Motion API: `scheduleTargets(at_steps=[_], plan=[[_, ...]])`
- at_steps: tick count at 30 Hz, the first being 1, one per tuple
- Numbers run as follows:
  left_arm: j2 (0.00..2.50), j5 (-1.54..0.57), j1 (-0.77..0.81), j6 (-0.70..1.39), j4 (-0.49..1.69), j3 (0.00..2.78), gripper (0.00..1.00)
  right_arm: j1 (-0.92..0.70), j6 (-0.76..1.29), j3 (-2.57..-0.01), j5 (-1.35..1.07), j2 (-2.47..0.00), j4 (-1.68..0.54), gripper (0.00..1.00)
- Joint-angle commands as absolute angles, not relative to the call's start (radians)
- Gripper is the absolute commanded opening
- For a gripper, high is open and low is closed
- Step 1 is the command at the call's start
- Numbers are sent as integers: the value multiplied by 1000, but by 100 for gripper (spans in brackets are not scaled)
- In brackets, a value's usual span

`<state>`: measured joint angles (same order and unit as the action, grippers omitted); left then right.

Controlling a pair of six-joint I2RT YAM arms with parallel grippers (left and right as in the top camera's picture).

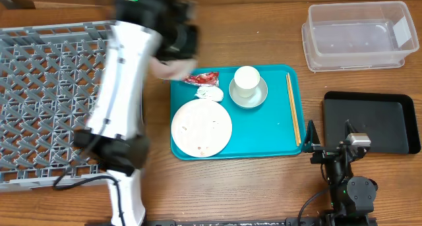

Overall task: Sort waste into correct bins and load items into the dishwasher
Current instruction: 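Lift the saucer and carry it left over the grey dish rack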

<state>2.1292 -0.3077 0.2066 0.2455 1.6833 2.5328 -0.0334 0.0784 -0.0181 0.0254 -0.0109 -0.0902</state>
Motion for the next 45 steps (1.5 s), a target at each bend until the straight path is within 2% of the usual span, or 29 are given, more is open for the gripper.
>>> scheduleTargets(at_steps=[1,4,10,14,22,27,33,40,45], plan=[[2119,-443,26,183,1690,2555,4,-30,82,-8,24,-3,-83,100],[2120,-577,-126,89,1689,2555,4,-31,82,-8,24,-3,-83,100],[2121,-1000,-417,-162,1658,2507,4,-30,82,-8,24,-3,-83,100],[2121,-1159,-554,-334,1611,2397,4,-31,82,-8,24,-3,-83,100],[2121,-1393,-768,-345,1357,2092,4,-31,82,-8,24,-3,-83,100],[2121,-1581,-833,-465,1300,1922,4,-31,82,-8,24,-3,-83,100],[2121,-1581,-831,-531,1255,1800,4,-31,82,-8,24,-3,-83,100],[2121,-1581,-824,-543,1191,1768,10,-30,82,-8,24,-3,-83,100],[2121,-1499,-823,-546,1193,1768,12,-31,83,-8,24,-3,-83,100]])
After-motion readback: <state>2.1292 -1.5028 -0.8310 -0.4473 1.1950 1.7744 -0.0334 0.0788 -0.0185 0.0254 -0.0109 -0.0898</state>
